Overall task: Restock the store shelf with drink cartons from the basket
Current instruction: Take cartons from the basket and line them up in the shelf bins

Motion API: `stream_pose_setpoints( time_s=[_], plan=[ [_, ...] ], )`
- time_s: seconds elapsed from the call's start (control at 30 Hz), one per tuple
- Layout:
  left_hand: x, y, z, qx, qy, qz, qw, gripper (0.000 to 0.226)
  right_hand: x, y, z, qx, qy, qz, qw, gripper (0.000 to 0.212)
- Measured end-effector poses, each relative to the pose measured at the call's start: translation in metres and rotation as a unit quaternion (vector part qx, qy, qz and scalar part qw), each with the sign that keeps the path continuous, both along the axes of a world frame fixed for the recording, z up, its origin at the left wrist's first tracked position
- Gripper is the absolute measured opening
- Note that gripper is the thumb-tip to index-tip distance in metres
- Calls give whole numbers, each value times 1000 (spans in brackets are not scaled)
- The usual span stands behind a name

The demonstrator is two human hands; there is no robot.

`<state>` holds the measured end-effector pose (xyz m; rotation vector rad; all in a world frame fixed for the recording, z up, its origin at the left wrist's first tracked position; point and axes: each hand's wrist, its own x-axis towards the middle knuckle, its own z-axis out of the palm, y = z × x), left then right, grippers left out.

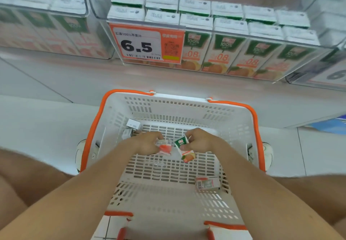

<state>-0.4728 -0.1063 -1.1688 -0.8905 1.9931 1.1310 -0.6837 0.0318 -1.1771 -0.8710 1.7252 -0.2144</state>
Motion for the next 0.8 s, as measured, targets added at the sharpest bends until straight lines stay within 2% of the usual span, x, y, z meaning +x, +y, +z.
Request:
stream_pose_setpoints(
  time_s=[0.07,0.13,0.33,0.4,0.43,0.5,0.57,0.6,0.7,0.8],
  plan=[
    [1,-6,17,96,1,91,991,60,2,-3,22,-4,-57,-50,997,29],
    [7,-9,33,135,13,134,982,60,2,-2,44,-10,-93,-75,993,23],
    [19,-12,102,68,75,141,985,56,6,8,101,-53,-78,-53,994,29],
    [20,-16,120,46,99,146,983,76,9,8,122,-73,-78,-54,993,28],
    [19,-18,131,38,111,153,981,78,11,7,134,-87,-78,-62,991,28],
    [17,-19,160,47,125,165,977,59,17,2,157,-121,-76,-74,987,34],
    [16,-19,191,85,132,169,973,39,24,-3,179,-159,-80,-82,981,31],
    [17,-20,205,99,142,170,970,36,28,-5,191,-183,-77,-85,976,31],
    [24,-26,239,123,201,166,958,36,42,-10,225,-277,-48,-77,957,51],
    [29,-30,271,120,261,166,943,23,58,-13,260,-367,-17,-77,927,47]
  ],
)
